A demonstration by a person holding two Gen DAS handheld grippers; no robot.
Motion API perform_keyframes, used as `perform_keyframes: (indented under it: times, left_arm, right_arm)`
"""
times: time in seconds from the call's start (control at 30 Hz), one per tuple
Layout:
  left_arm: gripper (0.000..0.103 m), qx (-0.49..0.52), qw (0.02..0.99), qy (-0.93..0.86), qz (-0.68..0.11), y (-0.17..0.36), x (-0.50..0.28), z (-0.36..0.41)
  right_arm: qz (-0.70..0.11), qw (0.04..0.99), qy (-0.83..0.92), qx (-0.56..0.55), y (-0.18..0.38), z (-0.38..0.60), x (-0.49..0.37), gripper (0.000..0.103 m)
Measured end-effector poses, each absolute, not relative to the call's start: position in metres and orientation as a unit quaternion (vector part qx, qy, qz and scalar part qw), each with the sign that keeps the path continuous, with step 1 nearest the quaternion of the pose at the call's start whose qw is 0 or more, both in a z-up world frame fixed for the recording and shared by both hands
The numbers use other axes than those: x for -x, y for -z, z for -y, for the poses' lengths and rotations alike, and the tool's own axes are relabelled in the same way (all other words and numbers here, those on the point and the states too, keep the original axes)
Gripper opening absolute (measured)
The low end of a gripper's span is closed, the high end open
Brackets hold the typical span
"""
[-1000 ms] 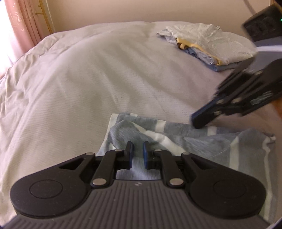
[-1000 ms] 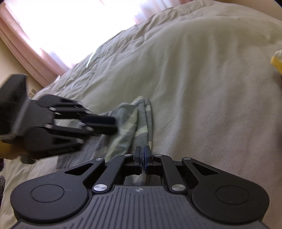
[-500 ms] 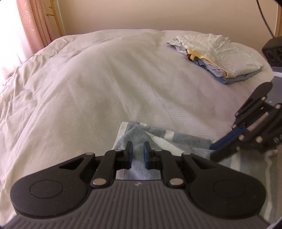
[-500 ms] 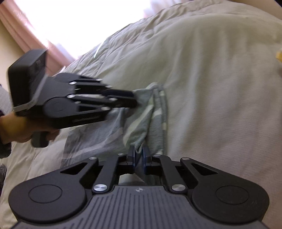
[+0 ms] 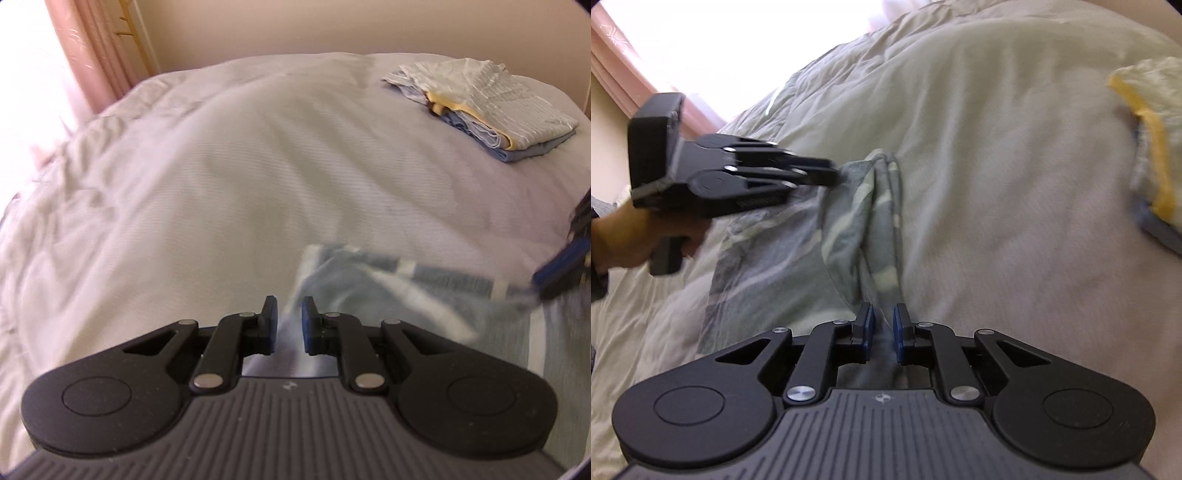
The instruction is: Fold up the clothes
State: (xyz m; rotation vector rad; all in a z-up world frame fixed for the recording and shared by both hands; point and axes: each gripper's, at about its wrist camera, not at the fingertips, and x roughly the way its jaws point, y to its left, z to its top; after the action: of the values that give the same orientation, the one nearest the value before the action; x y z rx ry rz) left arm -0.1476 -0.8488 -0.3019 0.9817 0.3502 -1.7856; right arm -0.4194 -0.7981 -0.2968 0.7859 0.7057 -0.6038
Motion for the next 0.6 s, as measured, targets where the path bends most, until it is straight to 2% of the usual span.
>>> perform_keyframes:
  times: [0.23,0.3,0.37,0.47,0.5,0.53,0.57,0.6]
  left_arm:
    - [0.012,-0.478,0.528,0.691,-0.127,0.274,0.095,0.778]
    - [0.017,-0.502,0.52,0.681,-0.117,0.273,0.089,0.753]
    - [0.029,-0.528,0.508,0.675,-0.094,0.276,0.09,0.728]
    - [0.031,-0.55,0.484,0.678,-0.068,0.284,0.093,0.696]
    - [0.032,-0.562,0.468,0.68,-0.038,0.292,0.098,0.684]
    - [0.038,-0.574,0.453,0.682,-0.008,0.299,0.102,0.673]
    - [0.047,-0.585,0.436,0.683,0.023,0.307,0.107,0.661]
    - [0.051,-0.596,0.418,0.682,0.067,0.317,0.111,0.649]
  right_arm:
    - [-0.333,0.852,0.275,-0.296,0.258,0.754,0.41,0.021]
    - [-0.344,0.86,0.262,-0.272,0.254,0.736,0.396,0.023]
    - [-0.357,0.865,0.25,-0.246,0.251,0.717,0.379,0.025]
    - [-0.376,0.869,0.24,-0.212,0.253,0.683,0.355,0.031]
    - [-0.384,0.869,0.239,-0.2,0.254,0.67,0.347,0.033]
    - [-0.394,0.868,0.239,-0.183,0.256,0.656,0.338,0.034]
    - [-0.404,0.867,0.239,-0.166,0.258,0.641,0.33,0.037]
    - [-0.413,0.866,0.239,-0.149,0.26,0.627,0.321,0.038]
